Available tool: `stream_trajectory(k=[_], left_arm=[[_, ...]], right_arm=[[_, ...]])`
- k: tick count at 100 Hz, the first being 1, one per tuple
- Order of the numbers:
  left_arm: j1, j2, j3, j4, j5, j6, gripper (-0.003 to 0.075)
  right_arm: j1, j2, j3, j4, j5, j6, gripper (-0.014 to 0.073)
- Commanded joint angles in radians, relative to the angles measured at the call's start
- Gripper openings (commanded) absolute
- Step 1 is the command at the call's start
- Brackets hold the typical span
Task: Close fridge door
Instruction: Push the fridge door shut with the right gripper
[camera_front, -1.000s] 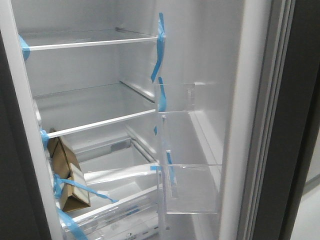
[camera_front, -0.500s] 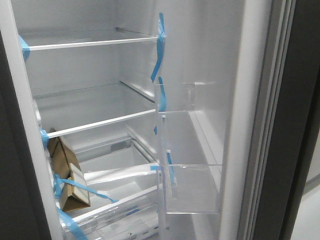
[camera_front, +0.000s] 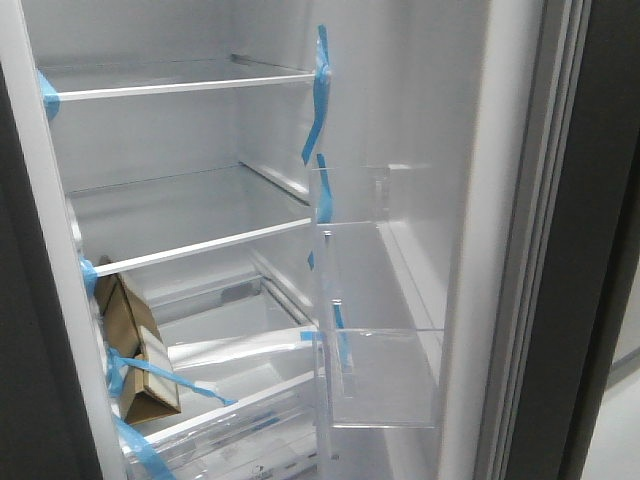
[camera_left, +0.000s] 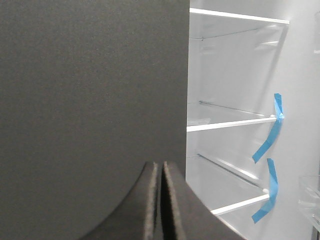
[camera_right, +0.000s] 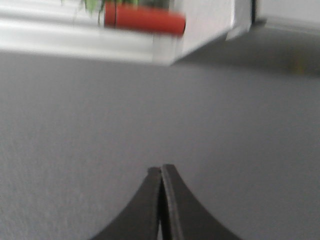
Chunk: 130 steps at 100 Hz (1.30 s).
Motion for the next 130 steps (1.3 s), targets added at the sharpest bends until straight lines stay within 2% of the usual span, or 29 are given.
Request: stream_trajectory(k=[1, 34, 54, 78, 96, 130], left_arm=[[-0.004, -0.020, 0.035, -0.004, -0.073, -0.004, -0.0020], [-0.004, -0.020, 0.035, -0.004, -0.073, -0.004, -0.0020], [-0.004, -0.020, 0.035, -0.004, -0.073, -0.004, -0.0020], [-0.004, -0.020, 0.035, -0.004, -0.073, -0.004, -0.0020], [-0.004, -0.020, 0.035, -0.004, -0.073, -0.004, -0.0020], [-0.004, -0.020, 0.035, -0.004, -0.073, -0.004, -0.0020]], right_arm=[[-0.005, 0.016, -0.061, 0.029, 0.096, -0.010, -0.0046], [-0.005, 0.110, -0.137, 0.059, 0.300, -0.010, -0.0046], [0.025, 0.178, -0.200, 0.050, 0.355, -0.012, -0.0046], [0.116, 0.253, -0.268, 0.039, 0.318, -0.019, -0.0046], [0.205, 0.307, -0.330, 0.030, 0.238, -0.022, -0.0046], [0.340, 0.453, -0.527, -0.110, 0.125, -0.029, -0.0046]])
